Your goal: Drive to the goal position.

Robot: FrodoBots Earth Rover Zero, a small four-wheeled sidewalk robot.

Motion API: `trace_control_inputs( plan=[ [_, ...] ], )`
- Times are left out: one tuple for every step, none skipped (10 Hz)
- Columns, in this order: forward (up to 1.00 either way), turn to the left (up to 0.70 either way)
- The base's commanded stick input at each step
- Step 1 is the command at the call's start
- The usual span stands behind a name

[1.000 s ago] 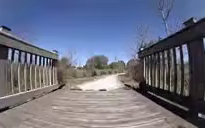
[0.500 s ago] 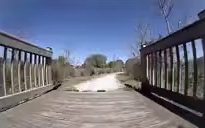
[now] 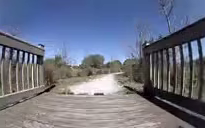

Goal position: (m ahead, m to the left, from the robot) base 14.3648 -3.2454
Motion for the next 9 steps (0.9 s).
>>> trace_control_inputs(
  plan=[
    [0.5,0.0],
    [0.5,0.0],
    [0.5,0.0],
    [0.5,0.0],
    [0.5,0.0],
    [0.5,0.0],
    [0.5,0.0],
    [0.5,0.0],
    [0.5,0.0]
  ],
)
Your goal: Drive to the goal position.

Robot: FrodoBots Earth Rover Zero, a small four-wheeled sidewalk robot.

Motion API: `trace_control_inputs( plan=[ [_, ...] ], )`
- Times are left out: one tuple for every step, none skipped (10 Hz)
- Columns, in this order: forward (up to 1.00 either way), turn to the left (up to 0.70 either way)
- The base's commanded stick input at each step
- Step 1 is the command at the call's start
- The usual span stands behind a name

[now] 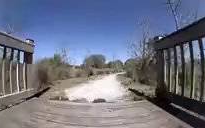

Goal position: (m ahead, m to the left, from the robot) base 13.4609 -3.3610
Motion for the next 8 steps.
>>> trace_control_inputs(
  plan=[
    [0.5,0.0],
    [0.5,0.0],
    [0.5,0.0],
    [0.5,0.0],
    [0.5,0.0],
    [0.5,0.0],
    [0.5,0.0],
    [0.5,0.0]
  ],
)
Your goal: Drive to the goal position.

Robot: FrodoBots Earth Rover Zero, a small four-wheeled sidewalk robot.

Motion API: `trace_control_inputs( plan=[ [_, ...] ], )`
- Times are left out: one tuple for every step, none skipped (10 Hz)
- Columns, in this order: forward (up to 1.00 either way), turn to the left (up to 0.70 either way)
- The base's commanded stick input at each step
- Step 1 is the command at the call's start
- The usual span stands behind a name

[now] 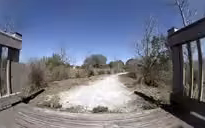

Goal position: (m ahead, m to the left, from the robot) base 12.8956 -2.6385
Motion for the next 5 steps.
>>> trace_control_inputs(
  plan=[
    [0.5,0.0],
    [0.5,0.0],
    [0.5,0.0],
    [0.5,0.0],
    [0.5,0.0]
  ],
)
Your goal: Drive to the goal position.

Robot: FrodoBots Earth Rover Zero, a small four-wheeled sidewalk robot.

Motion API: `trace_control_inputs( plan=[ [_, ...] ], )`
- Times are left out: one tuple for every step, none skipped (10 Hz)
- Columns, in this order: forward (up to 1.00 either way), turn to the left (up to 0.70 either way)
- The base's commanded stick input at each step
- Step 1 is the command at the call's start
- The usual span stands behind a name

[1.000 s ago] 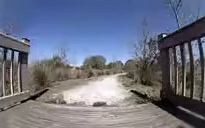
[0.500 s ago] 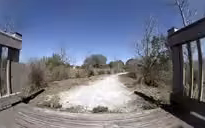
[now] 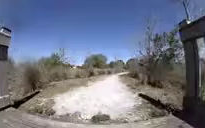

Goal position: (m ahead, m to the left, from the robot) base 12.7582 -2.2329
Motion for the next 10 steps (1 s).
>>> trace_control_inputs(
  plan=[
    [0.5,0.0],
    [0.5,0.0],
    [0.5,0.0],
    [0.5,0.0],
    [0.5,0.0],
    [0.5,0.0],
    [0.5,0.0],
    [0.5,0.0],
    [0.5,0.0],
    [0.5,0.0]
  ],
)
